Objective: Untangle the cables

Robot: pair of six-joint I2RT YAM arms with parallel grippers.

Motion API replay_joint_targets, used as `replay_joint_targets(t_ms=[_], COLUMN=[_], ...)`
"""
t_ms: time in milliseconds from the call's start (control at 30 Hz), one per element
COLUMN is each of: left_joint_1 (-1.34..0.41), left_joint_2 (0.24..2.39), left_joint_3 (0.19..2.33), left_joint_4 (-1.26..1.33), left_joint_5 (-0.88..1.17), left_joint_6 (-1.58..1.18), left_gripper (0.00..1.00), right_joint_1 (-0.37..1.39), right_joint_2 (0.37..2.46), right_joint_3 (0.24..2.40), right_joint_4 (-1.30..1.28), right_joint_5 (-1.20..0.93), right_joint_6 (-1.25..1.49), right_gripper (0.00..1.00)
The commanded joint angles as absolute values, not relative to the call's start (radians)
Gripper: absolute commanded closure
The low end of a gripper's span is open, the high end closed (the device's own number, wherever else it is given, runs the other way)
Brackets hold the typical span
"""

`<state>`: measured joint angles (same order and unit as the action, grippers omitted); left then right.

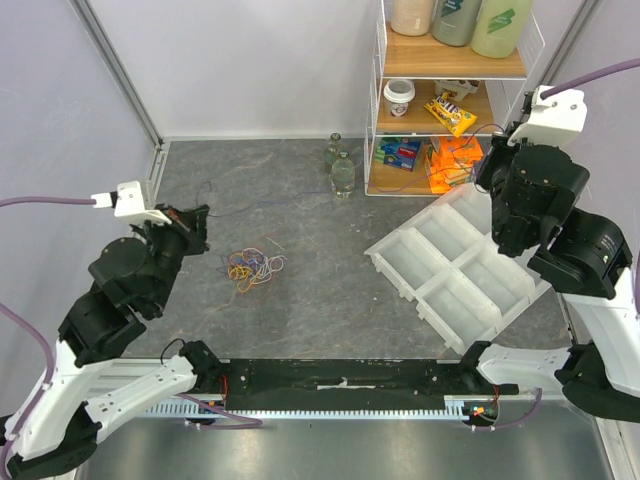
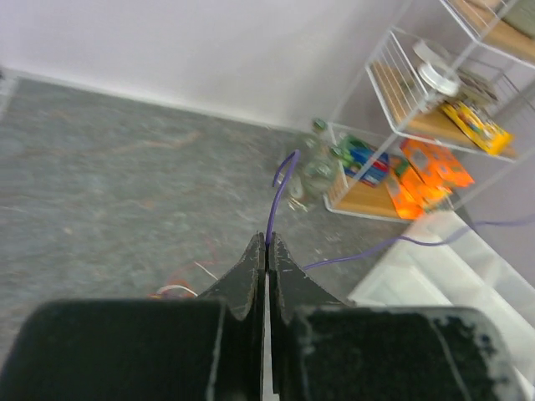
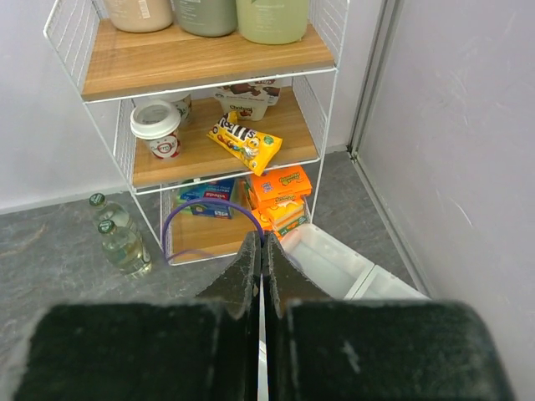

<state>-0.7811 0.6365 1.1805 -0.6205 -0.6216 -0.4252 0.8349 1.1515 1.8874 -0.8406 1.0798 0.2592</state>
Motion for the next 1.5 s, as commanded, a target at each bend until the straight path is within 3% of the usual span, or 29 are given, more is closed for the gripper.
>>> replay_joint_targets(t_ms=[0,233,500,767,1133,1467], left_joint_1=[-0.782,-0.782,-0.782,-0.782,-0.782,-0.778], left_joint_2=[0.658,0.757,1.038,1.173,1.155,1.143], left_joint_3=[1.273,1.331,1.448,1.333,1.281,1.299], left_joint_4=[-0.623,-0.575,-0.464,-0.145,-0.106,-0.203], left_joint_5=[-0.785,-0.548,0.067,0.584,0.660,0.584], left_joint_6=[-0.278,-0.359,-0.420,-0.627,-0.620,-0.551], left_gripper=[0.98,0.98,0.98,0.98,0.98,0.98], right_joint_1=[0.836,0.835,0.835,0.834,0.836,0.835], right_joint_2=[1.123,1.101,1.179,1.190,1.154,1.121], right_joint_3=[1.870,1.829,1.772,1.594,1.557,1.560], right_joint_4=[-0.845,-0.870,-0.960,-0.874,-0.867,-0.859], right_joint_5=[1.063,0.833,0.297,-0.156,-0.238,-0.204], right_joint_6=[0.216,0.238,0.251,0.318,0.321,0.302], right_gripper=[1.00,1.00,1.00,1.00,1.00,1.00])
